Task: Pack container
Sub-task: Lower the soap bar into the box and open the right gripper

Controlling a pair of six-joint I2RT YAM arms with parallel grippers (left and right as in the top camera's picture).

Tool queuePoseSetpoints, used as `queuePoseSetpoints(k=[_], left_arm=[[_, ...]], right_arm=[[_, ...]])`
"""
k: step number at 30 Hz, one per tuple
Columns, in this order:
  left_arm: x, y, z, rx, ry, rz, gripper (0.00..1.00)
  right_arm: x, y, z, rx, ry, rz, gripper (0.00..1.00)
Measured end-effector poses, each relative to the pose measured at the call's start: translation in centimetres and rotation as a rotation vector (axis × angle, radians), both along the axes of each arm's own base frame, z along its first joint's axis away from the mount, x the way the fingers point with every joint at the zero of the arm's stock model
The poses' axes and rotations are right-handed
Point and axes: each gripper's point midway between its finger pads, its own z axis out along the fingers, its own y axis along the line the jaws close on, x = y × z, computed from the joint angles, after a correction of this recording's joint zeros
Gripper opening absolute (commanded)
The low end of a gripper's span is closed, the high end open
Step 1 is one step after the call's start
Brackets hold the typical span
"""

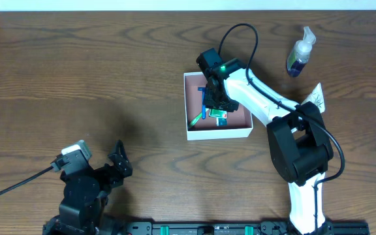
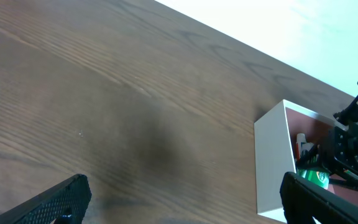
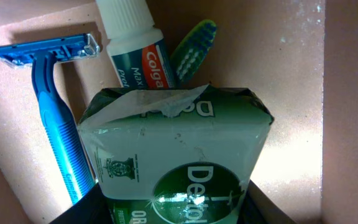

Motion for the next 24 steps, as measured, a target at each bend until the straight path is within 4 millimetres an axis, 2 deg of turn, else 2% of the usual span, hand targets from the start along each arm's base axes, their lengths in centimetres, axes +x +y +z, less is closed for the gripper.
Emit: queuePoseSetpoints(k=[8, 13, 24], left_arm=[[0.0, 0.0, 0.0, 0.000, 0.000, 0.000, 0.98], [0.0, 0.0, 0.0, 0.000, 0.000, 0.000, 0.98], [0.0, 0.0, 0.0, 0.000, 0.000, 0.000, 0.98]], right_arm=[[0.0, 0.0, 0.0, -0.010, 0.001, 0.072, 0.43], [-0.1, 0.0, 0.0, -0.013, 0.004, 0.085, 0.52], [-1.1, -0.6, -0.4, -0.034, 0.045, 0.098, 0.52]])
